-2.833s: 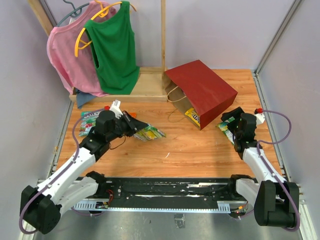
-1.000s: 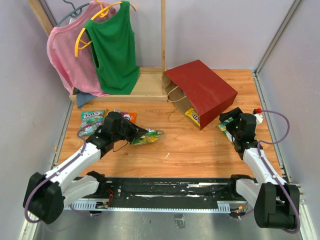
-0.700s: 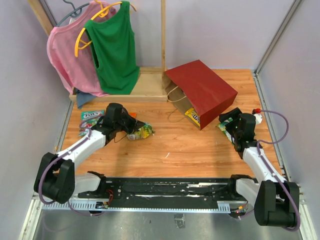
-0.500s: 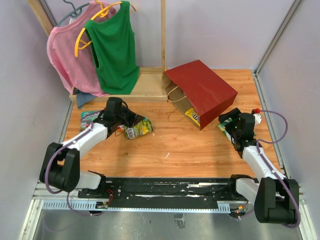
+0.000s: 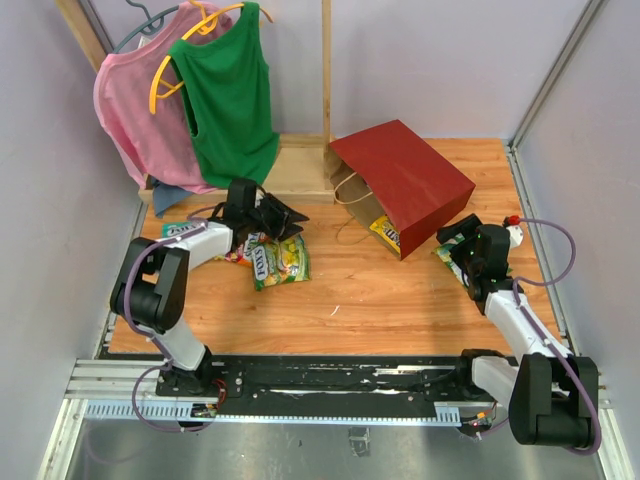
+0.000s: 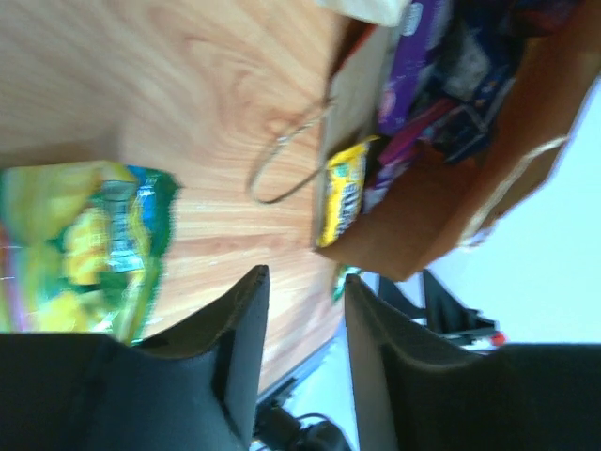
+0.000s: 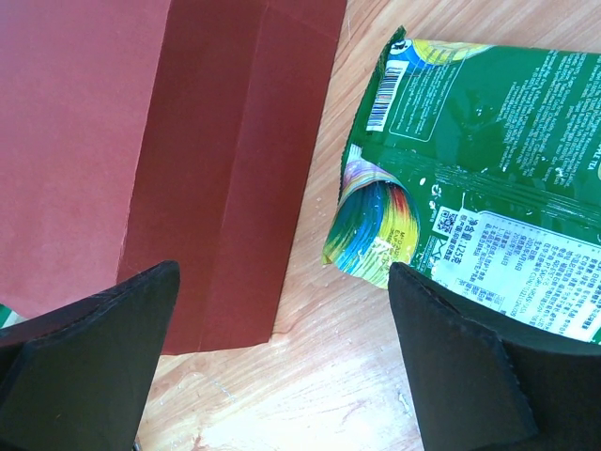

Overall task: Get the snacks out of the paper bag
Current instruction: Place the snack at the center of the board, then adjust the snack at the center of the board.

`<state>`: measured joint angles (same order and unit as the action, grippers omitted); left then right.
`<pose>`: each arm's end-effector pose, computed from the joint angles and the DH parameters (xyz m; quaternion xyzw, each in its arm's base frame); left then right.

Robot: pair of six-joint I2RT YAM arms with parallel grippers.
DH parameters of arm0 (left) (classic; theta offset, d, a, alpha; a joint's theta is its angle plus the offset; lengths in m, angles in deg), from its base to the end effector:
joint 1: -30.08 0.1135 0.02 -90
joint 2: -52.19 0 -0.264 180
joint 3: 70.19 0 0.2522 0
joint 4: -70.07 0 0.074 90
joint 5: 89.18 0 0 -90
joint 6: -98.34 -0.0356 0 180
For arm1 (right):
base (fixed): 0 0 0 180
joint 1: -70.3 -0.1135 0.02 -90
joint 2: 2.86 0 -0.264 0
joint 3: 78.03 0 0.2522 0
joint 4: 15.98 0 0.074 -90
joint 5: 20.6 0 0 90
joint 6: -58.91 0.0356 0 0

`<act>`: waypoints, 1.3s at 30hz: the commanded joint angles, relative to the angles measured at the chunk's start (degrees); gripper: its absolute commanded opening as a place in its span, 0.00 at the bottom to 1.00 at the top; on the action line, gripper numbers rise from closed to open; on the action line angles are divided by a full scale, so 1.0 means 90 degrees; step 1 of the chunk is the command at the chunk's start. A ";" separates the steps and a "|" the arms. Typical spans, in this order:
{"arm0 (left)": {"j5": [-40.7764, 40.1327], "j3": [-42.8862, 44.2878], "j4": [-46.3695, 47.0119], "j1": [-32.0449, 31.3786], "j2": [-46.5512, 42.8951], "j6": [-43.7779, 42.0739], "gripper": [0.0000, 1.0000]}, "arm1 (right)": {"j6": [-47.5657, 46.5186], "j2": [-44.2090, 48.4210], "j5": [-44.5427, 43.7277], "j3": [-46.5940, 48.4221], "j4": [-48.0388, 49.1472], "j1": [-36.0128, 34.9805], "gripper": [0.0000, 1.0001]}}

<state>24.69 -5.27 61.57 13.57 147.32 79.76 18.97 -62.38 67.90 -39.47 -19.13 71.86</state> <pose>0.3264 -0.1118 0.1829 -0.3272 0.8239 -0.4281 0.1754 0.2215 -0.0070 0.2060 0.3718 0.7523 0.2133 0.5003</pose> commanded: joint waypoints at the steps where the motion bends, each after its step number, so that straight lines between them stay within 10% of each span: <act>1: 0.0497 0.0482 0.0547 0.0039 -0.0157 -0.0556 0.57 | -0.0004 0.0032 -0.0065 0.0179 0.0028 -0.0076 0.95; 6: 0.0387 -0.0263 0.1445 0.0010 -0.1265 -0.1707 0.86 | -0.0016 0.0053 -0.0107 0.0184 -0.0003 -0.0076 0.95; 12: -0.1897 -0.1377 -0.0194 -0.0530 -0.2856 -0.3182 0.87 | 0.0043 0.0063 -0.0127 0.0132 0.0053 -0.0076 0.95; 20: -0.2739 -0.3345 -0.0583 -0.0644 -0.4298 -0.2936 0.83 | 0.0274 0.0007 -0.0002 -0.0094 0.0480 -0.0124 0.95; 39: -0.2688 -0.3085 0.0352 -0.0637 -0.2758 -0.3211 0.81 | 0.0149 -0.0168 0.0015 0.0006 0.0444 -0.0257 0.95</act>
<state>0.24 -34.56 62.00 8.08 119.89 52.02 20.72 -64.52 68.34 -39.47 -15.83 70.29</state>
